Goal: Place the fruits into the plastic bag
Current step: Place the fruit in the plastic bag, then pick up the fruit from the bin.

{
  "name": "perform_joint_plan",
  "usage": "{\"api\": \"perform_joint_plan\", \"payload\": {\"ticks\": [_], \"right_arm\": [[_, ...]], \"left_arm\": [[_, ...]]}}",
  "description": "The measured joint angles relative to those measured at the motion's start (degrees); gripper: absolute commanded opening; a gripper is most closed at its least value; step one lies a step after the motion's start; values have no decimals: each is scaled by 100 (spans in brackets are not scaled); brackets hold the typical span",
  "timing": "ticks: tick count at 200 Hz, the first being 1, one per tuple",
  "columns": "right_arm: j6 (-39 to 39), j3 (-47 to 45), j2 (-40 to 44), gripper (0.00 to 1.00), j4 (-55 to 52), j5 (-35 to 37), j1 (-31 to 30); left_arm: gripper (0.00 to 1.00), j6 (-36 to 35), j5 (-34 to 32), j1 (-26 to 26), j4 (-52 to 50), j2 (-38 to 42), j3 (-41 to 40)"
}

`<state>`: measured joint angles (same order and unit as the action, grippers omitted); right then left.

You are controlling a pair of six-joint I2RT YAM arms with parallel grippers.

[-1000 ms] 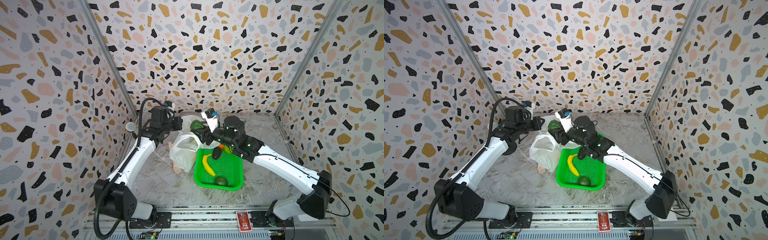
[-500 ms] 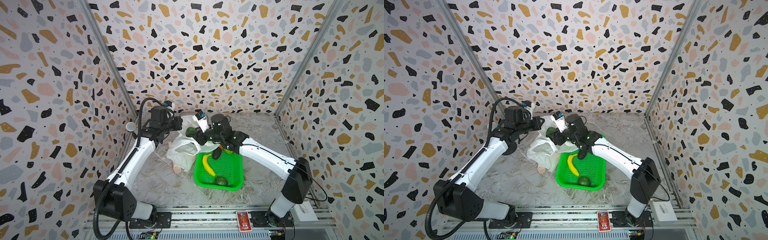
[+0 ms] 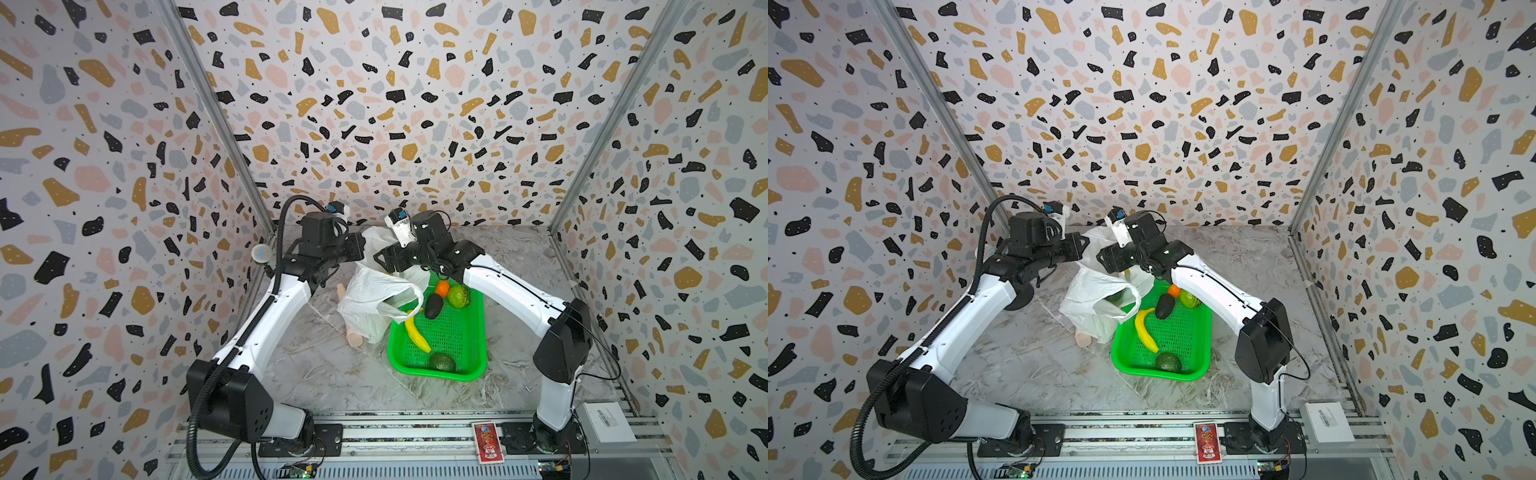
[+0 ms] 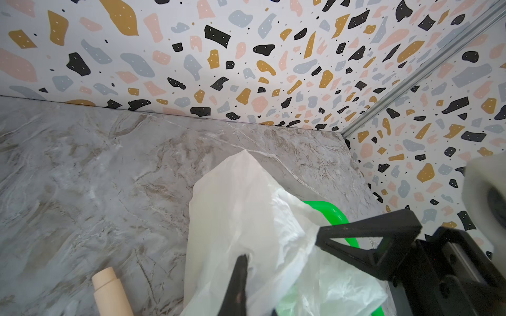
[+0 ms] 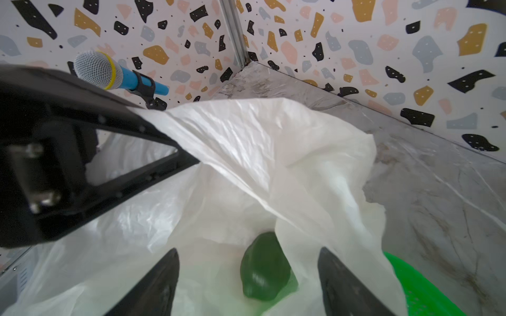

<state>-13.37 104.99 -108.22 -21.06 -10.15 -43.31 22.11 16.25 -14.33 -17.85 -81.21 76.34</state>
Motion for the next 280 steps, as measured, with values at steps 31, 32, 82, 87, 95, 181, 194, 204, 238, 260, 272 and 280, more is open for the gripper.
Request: {"api": "perform_joint_plan", "payload": {"ticks": [31,32,82,87,95,181,194,204,238,260,272,280], "right_arm": [[111,57,11,81,-258,450,138],[125,50,17,81,-260,470,140],[358,-2033,1845,80,350,1196,195],[343,-2369,2199,80,487,1303,192],[313,-2959,2800,80,763,1478,184],[-518,-5639,4065,76,1718,1366,-79],[-431,-5626,3508,75,1574,1176,-304],[-350,-5571,3136,75,1427,1023,-452],[-136,-5075,2098,74,1012,734,-715],[-55,-4806,1674,73,931,688,-713],[-9,-4712,1495,72,905,684,-710],[20,-4664,1388,70,894,686,-713]], "left_arm": [[0,0,-2,0,-2,0,0],[0,0,-2,0,-2,0,0],[0,-2,-9,0,0,0,0],[0,-2,-9,0,0,0,-2],[0,-2,-13,0,-2,0,-2],[0,-2,-24,-11,-2,-2,-7],[0,-2,-26,-9,-2,-2,-7],[0,-2,-26,-11,-2,-2,-7],[0,-2,-46,-11,-2,-2,-7],[0,0,-46,-11,-2,-2,-7],[0,0,-46,-11,-2,-2,-7],[0,-2,-46,-11,-2,-2,-7]]}}
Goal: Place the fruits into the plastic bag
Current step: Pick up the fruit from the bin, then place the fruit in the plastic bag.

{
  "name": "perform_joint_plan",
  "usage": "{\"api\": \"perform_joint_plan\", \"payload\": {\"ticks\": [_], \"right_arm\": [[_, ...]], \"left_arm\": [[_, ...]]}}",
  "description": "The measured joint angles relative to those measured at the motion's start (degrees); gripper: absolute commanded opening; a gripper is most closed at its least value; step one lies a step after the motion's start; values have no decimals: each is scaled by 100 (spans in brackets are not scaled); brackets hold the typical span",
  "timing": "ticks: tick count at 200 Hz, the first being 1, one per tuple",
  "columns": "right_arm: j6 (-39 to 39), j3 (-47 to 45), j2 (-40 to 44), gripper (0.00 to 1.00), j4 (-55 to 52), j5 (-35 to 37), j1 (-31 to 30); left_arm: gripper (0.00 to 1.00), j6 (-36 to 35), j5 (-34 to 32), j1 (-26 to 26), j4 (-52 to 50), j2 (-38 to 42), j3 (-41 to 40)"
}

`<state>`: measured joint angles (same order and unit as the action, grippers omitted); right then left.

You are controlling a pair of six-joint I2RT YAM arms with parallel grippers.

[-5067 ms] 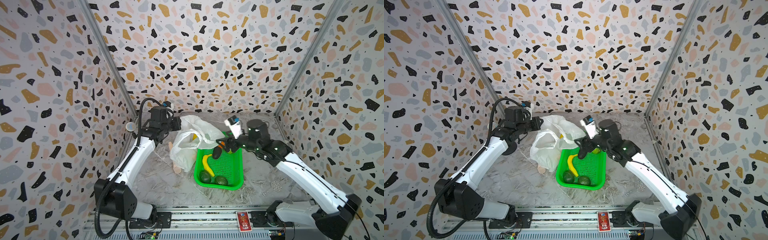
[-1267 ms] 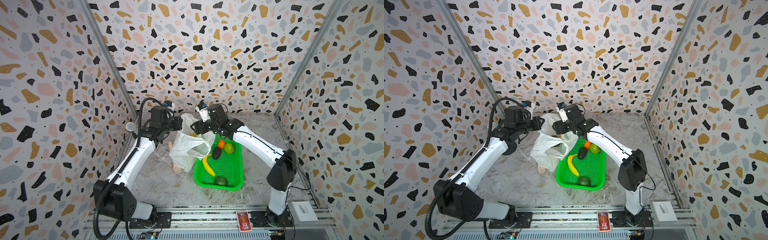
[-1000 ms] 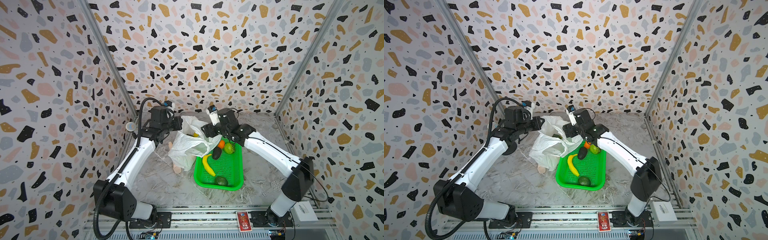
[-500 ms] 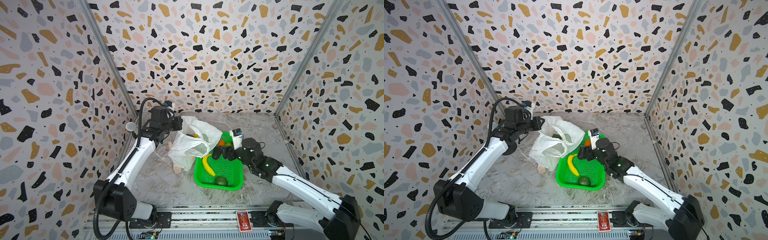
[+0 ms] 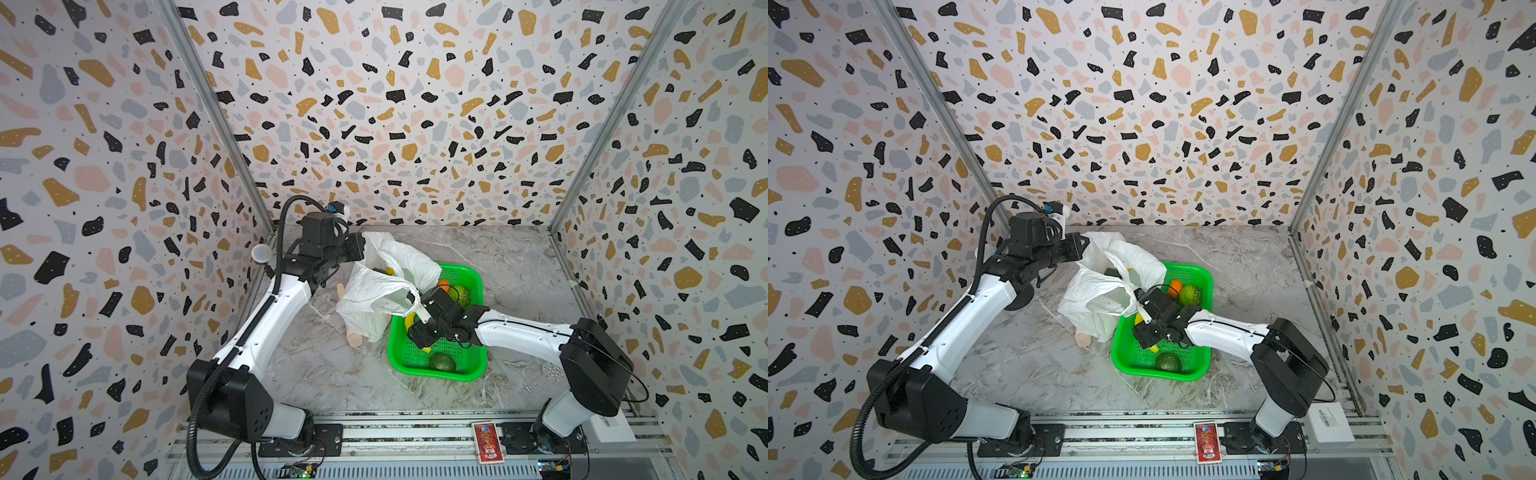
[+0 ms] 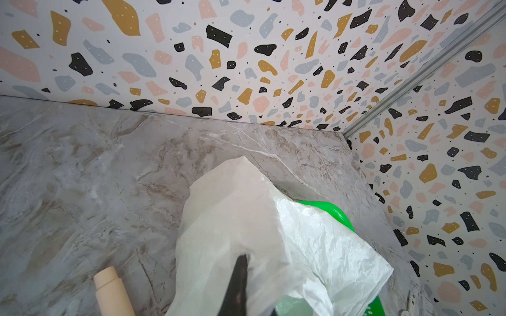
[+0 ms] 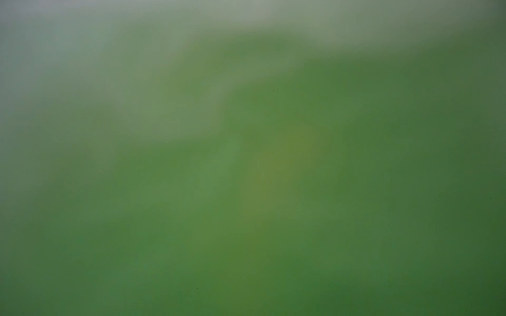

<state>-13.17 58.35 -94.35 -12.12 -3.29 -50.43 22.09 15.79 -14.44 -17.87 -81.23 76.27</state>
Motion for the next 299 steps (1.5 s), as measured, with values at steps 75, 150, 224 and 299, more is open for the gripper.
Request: {"api": "perform_joint_plan", "payload": {"ticks": [75,150,224,299], "right_arm": [[236,55,-708,40,-66,-7,9],[-35,-946,1528,10,787,509,319],[-592,-1222,3624,11,1281,1834,789],[92,638,2046,13,1471,249,-11]], "left_arm": [[0,0,0,0,0,0,0],[0,2,2,0,2,0,0],[0,2,4,-11,4,0,0],[0,2,24,-42,4,0,0]]}}
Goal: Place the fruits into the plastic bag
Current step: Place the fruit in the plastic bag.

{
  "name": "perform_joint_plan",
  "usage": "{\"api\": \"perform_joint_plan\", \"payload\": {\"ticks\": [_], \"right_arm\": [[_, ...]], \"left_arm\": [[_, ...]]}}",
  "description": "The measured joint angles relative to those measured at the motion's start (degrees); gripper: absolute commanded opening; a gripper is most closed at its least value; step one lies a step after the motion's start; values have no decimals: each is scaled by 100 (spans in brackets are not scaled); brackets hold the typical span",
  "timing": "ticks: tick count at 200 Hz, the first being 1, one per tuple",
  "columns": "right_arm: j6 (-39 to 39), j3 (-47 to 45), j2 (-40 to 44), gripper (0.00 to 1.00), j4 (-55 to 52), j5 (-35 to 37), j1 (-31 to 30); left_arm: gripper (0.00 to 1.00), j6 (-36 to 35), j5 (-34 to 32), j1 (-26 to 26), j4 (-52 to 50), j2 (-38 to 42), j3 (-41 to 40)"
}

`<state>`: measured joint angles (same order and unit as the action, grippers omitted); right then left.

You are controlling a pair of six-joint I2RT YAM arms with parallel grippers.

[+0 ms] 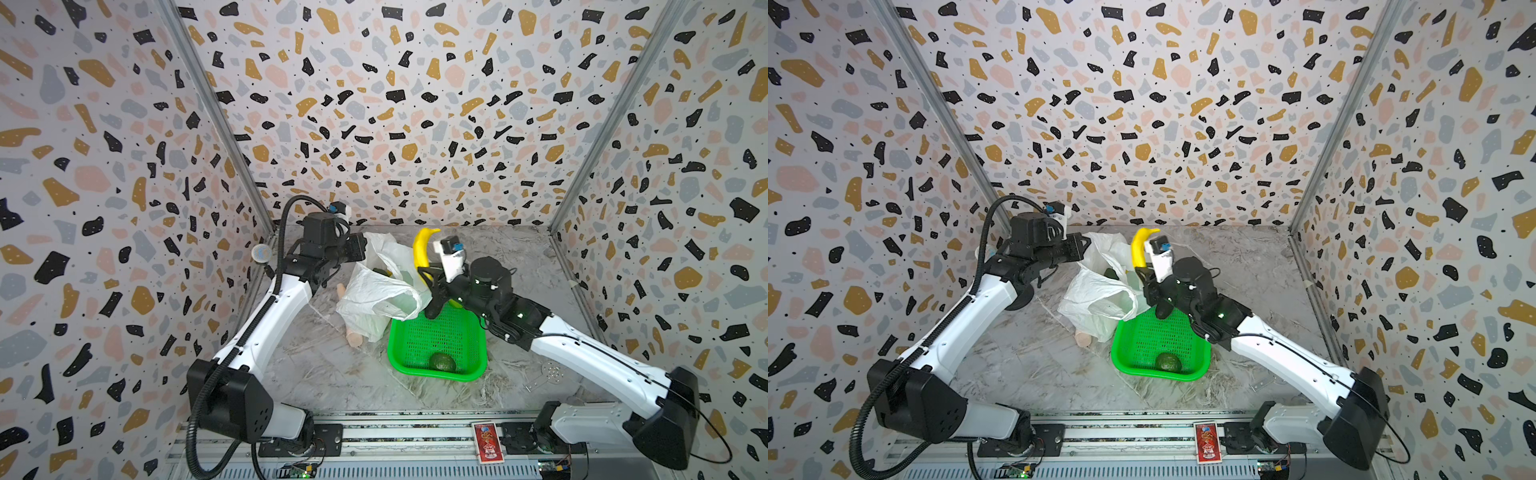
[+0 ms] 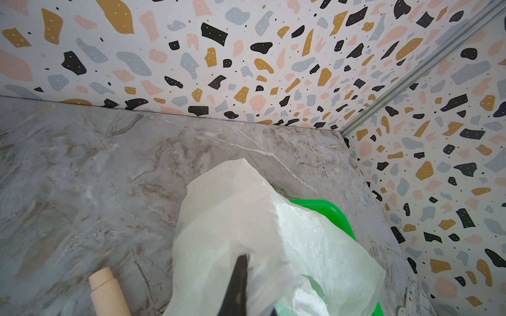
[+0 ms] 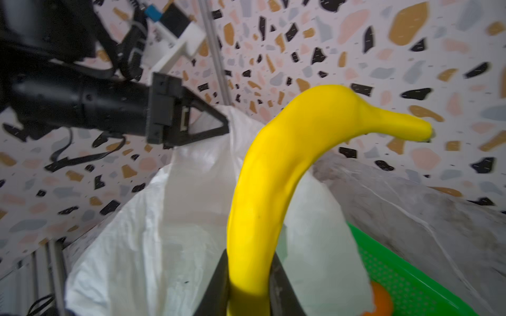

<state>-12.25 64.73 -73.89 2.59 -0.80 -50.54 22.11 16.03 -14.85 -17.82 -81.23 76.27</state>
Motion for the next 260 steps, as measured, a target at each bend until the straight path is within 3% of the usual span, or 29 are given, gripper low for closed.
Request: {"api": "perform_joint_plan", "payload": {"ticks": [36,73,111,153,203,234,260], "right_arm": [[374,669,-1091,13,-321,-1145,-509],[647,879,-1709,12,-949,-1886,-509],[671,1174,-2184,13,-1294,-2428,-177],[245,1683,-2553,15,-1375,-2533,584],[-146,3296,-3606,57,-1775,-2238,837],[-323,3292,-3637,63,-1904,-1777,796],[-422,2583,-3060,63,-1755,-1121,817]], "left_arm": [[0,2,0,-2,0,0,0],[0,2,4,-24,0,0,0],[0,2,70,-48,0,0,0],[0,0,127,-105,13,50,-57],[0,2,162,-157,20,90,-74],[0,0,151,-170,17,90,-74],[0,0,131,-173,15,90,-74]]}}
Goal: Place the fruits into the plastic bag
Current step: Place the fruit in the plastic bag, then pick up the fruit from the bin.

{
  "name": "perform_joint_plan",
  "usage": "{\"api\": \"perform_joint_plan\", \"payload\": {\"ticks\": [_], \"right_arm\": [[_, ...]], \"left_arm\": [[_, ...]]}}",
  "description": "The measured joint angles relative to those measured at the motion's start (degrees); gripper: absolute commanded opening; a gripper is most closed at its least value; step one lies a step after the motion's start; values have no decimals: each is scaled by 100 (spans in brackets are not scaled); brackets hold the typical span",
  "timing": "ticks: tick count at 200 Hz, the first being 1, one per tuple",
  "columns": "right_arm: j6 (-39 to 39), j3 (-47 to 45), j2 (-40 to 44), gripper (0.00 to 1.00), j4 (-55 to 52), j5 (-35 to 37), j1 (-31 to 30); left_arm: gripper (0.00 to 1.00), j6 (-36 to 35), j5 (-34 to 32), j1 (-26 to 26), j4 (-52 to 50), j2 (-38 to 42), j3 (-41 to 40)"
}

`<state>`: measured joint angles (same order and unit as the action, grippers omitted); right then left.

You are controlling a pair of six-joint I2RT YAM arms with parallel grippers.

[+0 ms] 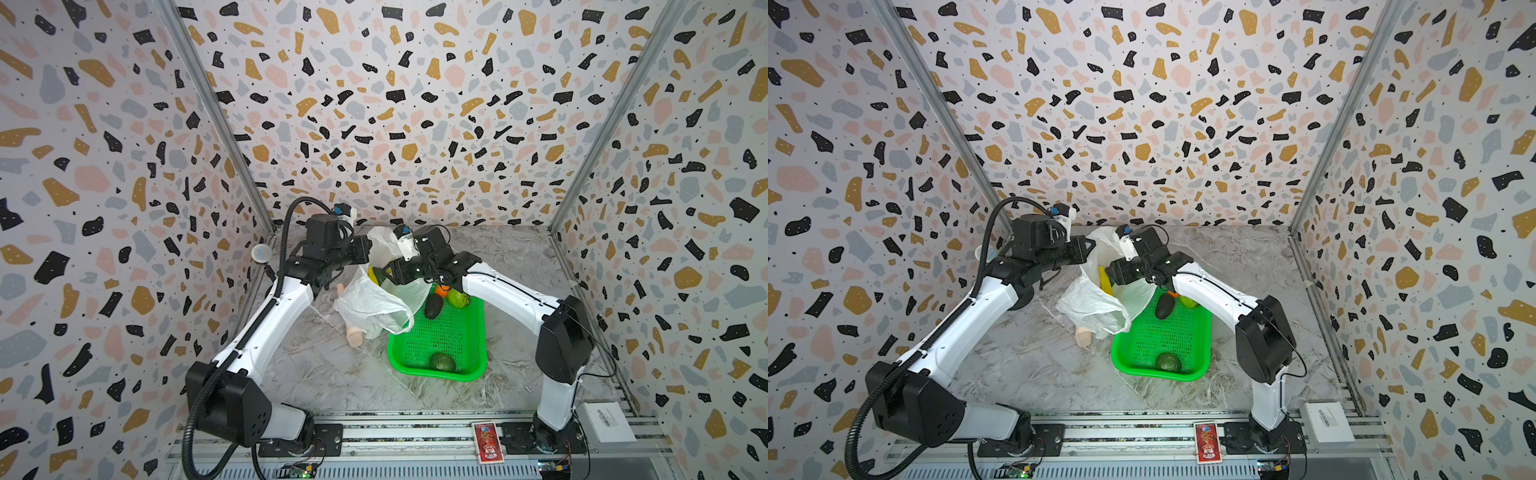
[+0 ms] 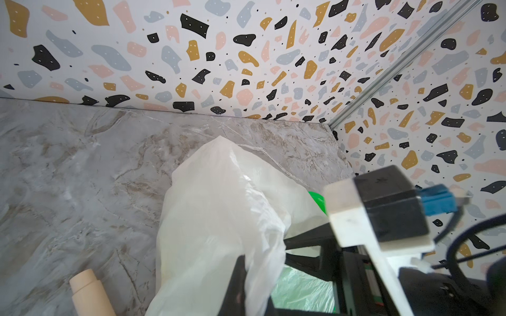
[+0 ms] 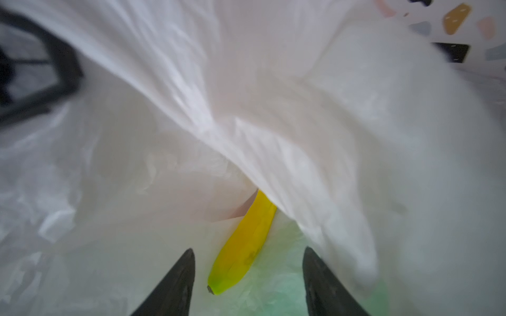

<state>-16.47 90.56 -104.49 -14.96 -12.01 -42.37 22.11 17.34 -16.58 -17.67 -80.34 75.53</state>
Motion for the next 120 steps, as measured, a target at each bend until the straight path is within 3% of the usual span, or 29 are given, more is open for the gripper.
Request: {"api": "perform_joint_plan", "payload": {"ticks": [40,69,94,120], "right_arm": [[24,-2048,2223,67,702,916,122],[127,-2785,3504,68,688,1290,170],[275,-3075,3696,69,227,1047,170],[439,-3117,2999,70,-706,527,103]], "left_arm": [[0,-2,-52,0,2,0,0],[0,-4,-94,0,2,0,0],[0,-4,-120,0,2,-2,0],[0,-4,-133,0,2,-9,0]]}}
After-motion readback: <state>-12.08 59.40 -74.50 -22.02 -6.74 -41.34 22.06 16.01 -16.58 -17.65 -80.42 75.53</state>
